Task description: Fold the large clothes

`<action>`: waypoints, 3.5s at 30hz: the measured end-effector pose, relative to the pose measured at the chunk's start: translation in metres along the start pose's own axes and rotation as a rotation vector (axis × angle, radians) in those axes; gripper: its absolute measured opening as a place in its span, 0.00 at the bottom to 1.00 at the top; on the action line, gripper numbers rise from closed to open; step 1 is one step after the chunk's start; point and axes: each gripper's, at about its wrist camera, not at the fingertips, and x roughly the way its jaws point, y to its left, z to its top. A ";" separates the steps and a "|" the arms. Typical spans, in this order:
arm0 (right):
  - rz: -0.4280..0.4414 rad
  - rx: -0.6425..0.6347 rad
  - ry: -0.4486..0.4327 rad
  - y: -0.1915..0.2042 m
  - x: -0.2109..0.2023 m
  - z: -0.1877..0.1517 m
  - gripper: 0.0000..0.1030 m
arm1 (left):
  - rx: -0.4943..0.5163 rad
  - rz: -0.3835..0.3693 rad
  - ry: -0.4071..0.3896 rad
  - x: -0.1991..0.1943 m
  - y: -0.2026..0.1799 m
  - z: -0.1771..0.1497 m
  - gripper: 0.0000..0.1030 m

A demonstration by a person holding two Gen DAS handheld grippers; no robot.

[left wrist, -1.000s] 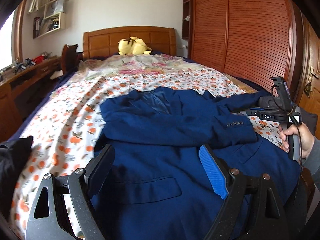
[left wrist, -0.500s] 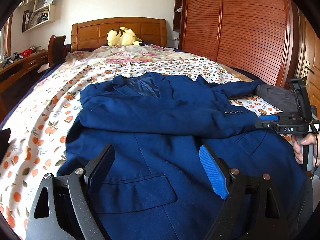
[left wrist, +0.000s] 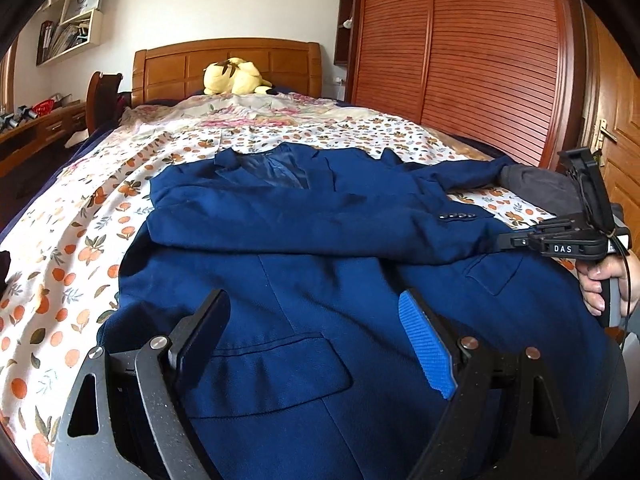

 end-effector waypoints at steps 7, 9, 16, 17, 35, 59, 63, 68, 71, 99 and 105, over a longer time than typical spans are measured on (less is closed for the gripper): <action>0.024 -0.018 -0.058 0.014 -0.032 0.008 0.02 | -0.001 -0.025 -0.036 -0.013 0.002 0.000 0.84; 0.030 -0.021 -0.070 0.019 -0.043 0.006 0.02 | -0.003 -0.028 -0.041 -0.015 0.004 0.000 0.84; 0.016 -0.080 -0.079 0.049 -0.060 -0.006 0.02 | -0.023 -0.050 -0.047 -0.019 0.009 -0.002 0.84; 0.018 -0.086 -0.075 0.052 -0.061 -0.007 0.02 | -0.024 -0.051 -0.046 -0.019 0.009 -0.003 0.84; -0.083 -0.117 -0.152 0.059 -0.077 0.010 0.44 | -0.015 -0.022 -0.026 -0.015 0.007 -0.009 0.84; -0.216 -0.014 0.013 -0.002 0.025 0.018 0.03 | -0.003 -0.003 0.009 -0.005 0.003 -0.013 0.84; -0.278 0.007 -0.034 -0.005 0.024 0.024 0.03 | 0.011 0.002 0.002 -0.006 0.001 -0.014 0.84; -0.262 0.049 -0.032 -0.007 0.031 0.028 0.06 | 0.000 0.002 -0.007 -0.009 0.003 -0.016 0.84; -0.268 0.062 -0.017 -0.018 0.036 0.034 0.15 | -0.001 0.005 -0.010 -0.009 0.003 -0.016 0.84; -0.439 0.363 0.061 -0.161 0.115 0.101 0.53 | 0.001 -0.011 0.005 -0.004 0.002 -0.017 0.84; -0.509 0.409 0.154 -0.184 0.139 0.104 0.54 | -0.003 -0.019 0.007 -0.004 0.002 -0.017 0.84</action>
